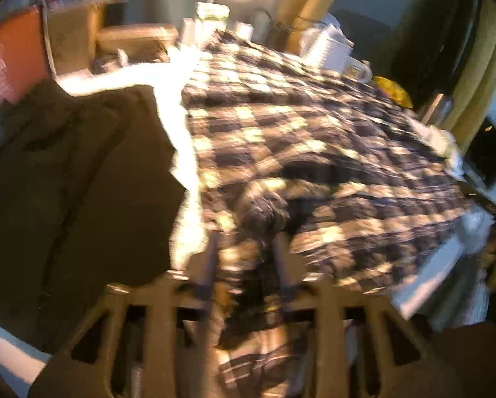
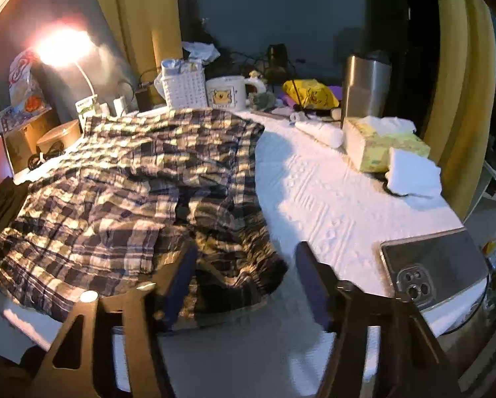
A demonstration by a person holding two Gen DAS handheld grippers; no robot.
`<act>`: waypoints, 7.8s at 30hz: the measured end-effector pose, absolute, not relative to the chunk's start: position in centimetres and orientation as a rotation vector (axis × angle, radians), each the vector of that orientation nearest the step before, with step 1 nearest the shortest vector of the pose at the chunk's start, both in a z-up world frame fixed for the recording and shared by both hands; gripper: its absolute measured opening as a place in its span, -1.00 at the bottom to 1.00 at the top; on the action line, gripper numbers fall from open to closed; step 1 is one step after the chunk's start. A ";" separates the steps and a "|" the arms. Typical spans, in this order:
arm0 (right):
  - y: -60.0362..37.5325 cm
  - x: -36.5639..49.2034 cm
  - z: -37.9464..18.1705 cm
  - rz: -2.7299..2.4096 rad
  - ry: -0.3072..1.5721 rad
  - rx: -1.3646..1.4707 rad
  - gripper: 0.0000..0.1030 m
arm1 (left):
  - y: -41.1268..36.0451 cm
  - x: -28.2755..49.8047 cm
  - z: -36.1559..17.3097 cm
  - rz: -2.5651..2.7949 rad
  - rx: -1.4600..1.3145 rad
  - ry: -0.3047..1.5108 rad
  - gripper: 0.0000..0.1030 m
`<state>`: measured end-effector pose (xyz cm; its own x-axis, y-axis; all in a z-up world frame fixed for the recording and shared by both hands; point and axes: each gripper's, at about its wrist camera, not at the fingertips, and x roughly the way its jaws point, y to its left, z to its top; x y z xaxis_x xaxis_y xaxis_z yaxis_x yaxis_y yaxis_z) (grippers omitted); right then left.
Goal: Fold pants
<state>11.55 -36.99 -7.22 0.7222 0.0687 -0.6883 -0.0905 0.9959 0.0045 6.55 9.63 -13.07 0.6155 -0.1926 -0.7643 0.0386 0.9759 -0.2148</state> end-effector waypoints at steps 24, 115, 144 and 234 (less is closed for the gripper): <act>-37.9 13.4 -6.8 0.031 0.745 -0.045 0.01 | 10.9 17.5 -10.8 -0.065 -0.071 0.849 -0.18; -38.9 25.4 -3.6 0.085 0.718 -0.099 0.46 | 12.2 22.8 -10.0 -0.103 -0.046 0.815 0.27; -36.7 42.6 -10.8 0.083 0.922 -0.280 -0.59 | 13.3 28.2 -14.0 -0.068 -0.041 0.925 0.27; -32.8 10.3 -9.4 0.096 0.726 -0.527 0.53 | 5.9 1.0 -13.5 -0.224 0.209 0.724 -0.92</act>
